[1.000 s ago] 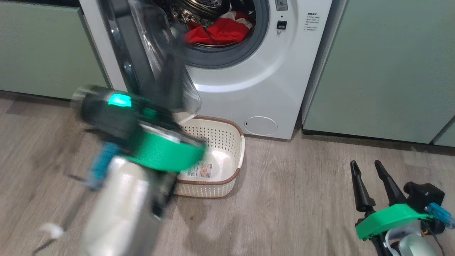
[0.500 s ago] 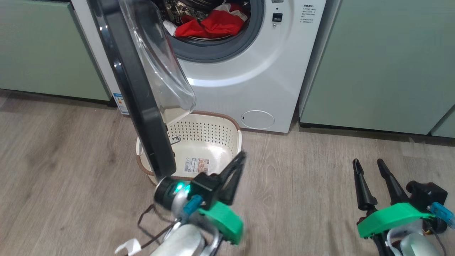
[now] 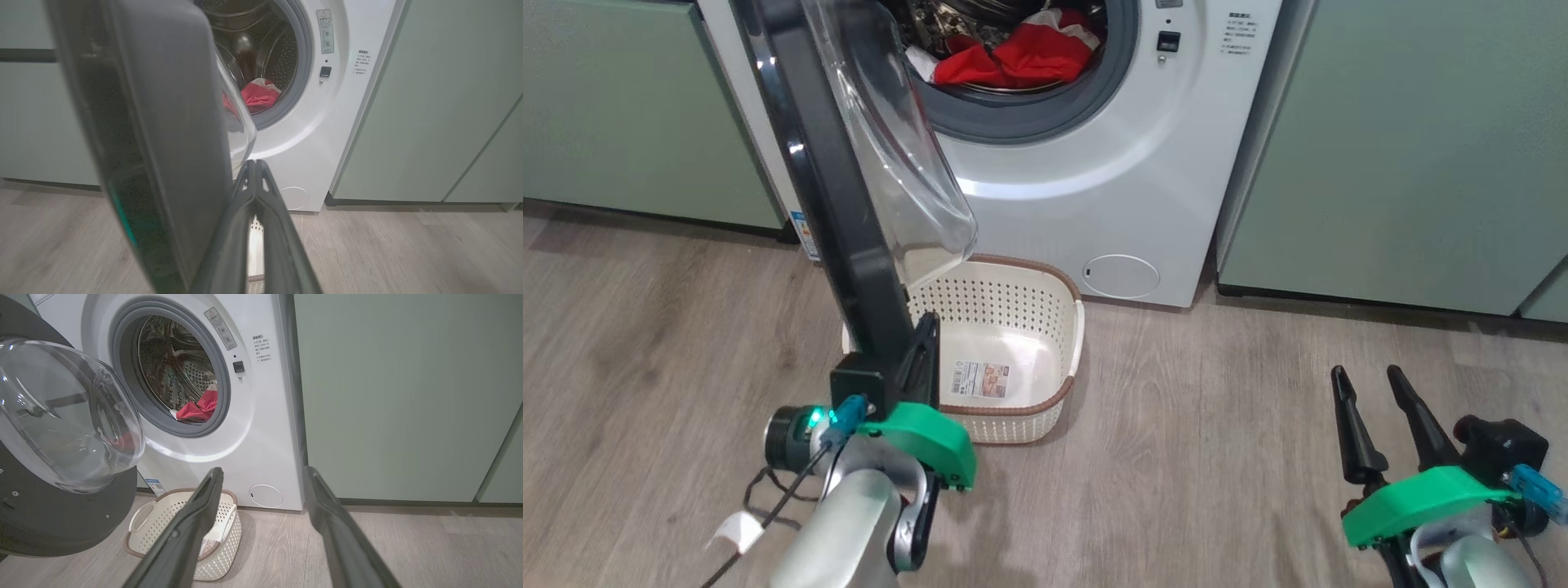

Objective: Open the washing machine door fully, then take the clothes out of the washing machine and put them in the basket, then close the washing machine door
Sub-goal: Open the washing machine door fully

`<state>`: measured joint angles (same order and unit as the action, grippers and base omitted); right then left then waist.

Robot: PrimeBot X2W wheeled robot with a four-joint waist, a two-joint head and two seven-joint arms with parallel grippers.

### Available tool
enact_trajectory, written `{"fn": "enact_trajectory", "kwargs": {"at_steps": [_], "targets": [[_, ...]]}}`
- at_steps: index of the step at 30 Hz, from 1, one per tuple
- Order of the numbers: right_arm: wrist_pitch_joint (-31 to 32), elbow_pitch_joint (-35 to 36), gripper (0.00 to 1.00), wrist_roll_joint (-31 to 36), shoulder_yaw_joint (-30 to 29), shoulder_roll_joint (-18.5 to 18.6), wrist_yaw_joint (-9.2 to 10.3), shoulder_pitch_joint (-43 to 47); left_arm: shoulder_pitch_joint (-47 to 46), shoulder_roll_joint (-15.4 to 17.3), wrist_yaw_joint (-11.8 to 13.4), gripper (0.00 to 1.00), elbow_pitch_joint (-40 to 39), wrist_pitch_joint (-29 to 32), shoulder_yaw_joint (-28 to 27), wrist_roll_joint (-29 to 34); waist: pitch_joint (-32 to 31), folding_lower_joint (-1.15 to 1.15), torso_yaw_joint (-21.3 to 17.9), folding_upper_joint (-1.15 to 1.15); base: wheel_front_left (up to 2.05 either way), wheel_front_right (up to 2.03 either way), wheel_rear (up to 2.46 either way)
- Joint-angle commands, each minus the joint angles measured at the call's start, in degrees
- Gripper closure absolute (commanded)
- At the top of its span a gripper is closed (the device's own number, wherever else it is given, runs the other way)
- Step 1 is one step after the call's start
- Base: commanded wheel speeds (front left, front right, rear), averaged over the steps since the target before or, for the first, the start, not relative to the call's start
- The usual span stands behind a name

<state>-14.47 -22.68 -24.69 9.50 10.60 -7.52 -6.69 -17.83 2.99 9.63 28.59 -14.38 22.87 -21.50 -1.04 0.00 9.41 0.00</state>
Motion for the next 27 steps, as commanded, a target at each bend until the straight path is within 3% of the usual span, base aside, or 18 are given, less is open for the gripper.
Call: {"fn": "enact_trajectory", "kwargs": {"at_steps": [1, 12, 27], "targets": [[-0.5, 1.7, 0.00, 0.4, 1.1, 0.4, 0.03, -0.5, -2.6, 0.5, 0.1, 1.00, -1.8, -0.6, -3.3, 0.4, -0.1, 0.00, 0.3, 0.00, 0.00, 0.00, 0.00], [-0.5, 1.4, 0.00, 0.1, 1.5, -0.1, 0.03, 0.3, 0.8, 0.3, -1.3, 1.00, -3.4, -0.6, -13.2, 3.1, -0.3, 0.00, 4.0, 0.00, 0.00, 0.00, 0.00], [-0.5, 1.7, 0.00, 0.0, 2.7, 0.3, 0.03, -0.6, -1.8, 5.2, -2.4, 1.00, 0.8, -0.6, -27.4, 5.6, 1.8, 0.00, 8.5, 0.00, 0.00, 0.00, 0.00]]}}
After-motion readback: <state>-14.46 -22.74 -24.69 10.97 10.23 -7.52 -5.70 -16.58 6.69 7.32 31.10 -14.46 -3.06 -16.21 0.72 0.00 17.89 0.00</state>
